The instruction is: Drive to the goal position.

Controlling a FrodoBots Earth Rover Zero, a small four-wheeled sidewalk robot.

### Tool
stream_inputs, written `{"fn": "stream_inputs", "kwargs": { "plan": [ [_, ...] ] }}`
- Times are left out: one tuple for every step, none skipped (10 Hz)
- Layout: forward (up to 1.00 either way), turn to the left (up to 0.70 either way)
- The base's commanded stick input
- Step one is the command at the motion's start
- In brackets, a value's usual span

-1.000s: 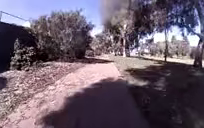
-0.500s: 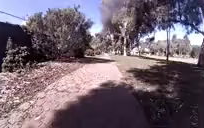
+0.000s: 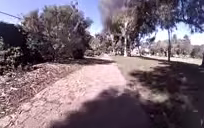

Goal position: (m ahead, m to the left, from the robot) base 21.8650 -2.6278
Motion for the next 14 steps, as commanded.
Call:
{"fn": "stream_inputs", "kwargs": {
  "plan": [
    [0.7, 0.02],
    [0.7, 0.02],
    [0.7, 0.0],
    [0.7, 0.0],
    [0.7, 0.0],
    [0.7, 0.0],
    [0.7, 0.0],
    [0.7, 0.0],
    [0.7, 0.0],
    [0.7, 0.0],
    [0.7, 0.0],
    [0.7, 0.02],
    [0.7, 0.04],
    [0.7, 0.35]
  ]
}}
